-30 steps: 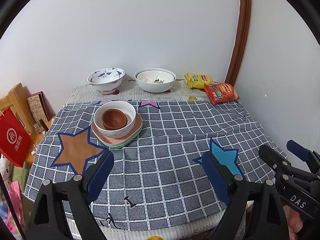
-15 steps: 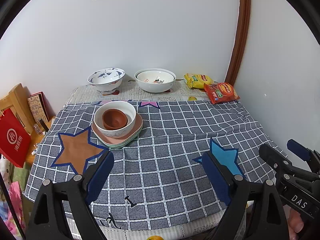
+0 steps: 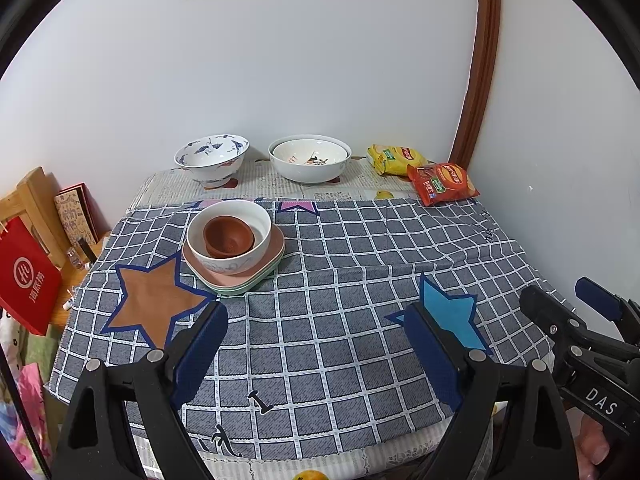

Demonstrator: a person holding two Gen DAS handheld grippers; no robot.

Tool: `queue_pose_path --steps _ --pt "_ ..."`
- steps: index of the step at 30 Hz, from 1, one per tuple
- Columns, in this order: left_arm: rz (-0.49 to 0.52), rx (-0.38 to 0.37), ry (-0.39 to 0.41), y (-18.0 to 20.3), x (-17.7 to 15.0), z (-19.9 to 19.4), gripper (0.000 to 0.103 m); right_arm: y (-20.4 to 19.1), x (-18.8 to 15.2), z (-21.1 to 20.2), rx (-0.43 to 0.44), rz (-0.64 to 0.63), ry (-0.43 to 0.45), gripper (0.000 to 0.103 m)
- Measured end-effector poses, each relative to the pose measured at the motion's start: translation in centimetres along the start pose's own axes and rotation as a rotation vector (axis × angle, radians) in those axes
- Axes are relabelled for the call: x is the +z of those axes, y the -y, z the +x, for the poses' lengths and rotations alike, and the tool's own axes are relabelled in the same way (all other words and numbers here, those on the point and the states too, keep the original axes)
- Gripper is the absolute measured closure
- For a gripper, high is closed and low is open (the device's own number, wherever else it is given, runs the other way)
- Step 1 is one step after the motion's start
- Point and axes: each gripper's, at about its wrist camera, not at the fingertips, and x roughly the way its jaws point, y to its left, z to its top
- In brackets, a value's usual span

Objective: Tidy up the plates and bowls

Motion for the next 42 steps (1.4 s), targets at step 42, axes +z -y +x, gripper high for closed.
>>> queue_pose_path --steps 42 --pt "0.007 0.0 0.004 0.2 -0.17 -0.08 0.014 0.13 -0.13 -0.48 0.003 0.011 0.009 0.013"
